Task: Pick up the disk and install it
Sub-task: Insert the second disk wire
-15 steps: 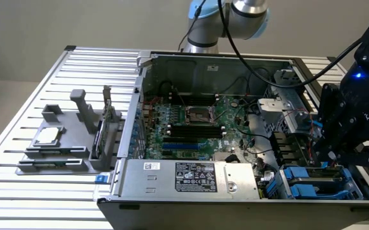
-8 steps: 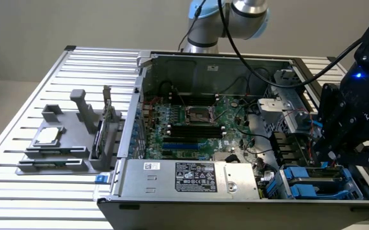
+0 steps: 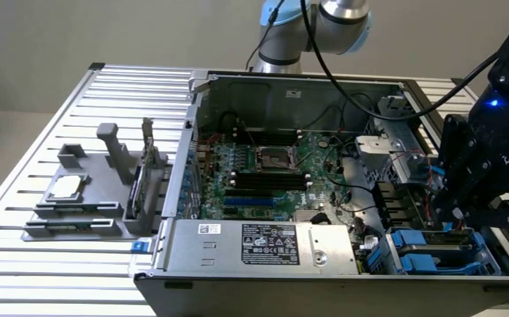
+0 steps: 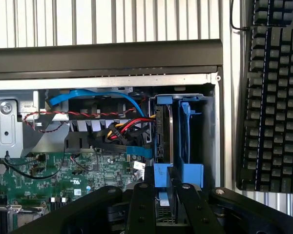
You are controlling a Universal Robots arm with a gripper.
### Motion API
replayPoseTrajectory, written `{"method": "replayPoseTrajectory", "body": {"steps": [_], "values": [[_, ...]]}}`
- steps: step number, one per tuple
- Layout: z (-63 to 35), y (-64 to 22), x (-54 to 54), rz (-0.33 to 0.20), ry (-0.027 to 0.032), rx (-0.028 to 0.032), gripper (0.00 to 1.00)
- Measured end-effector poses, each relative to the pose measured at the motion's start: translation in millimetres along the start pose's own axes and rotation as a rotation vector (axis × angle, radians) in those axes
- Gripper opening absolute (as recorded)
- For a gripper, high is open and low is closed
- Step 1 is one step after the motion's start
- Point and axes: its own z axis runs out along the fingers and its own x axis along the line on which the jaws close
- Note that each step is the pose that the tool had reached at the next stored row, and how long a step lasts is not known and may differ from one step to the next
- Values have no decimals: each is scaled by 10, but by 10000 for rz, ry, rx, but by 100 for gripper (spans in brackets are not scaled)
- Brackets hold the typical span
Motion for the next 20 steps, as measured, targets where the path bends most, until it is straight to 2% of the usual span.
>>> {"method": "replayPoseTrajectory", "body": {"steps": [9, 20], "values": [[9, 28, 43, 0, 1, 0, 25], [86, 53, 106, 0, 1, 0, 25]]}}
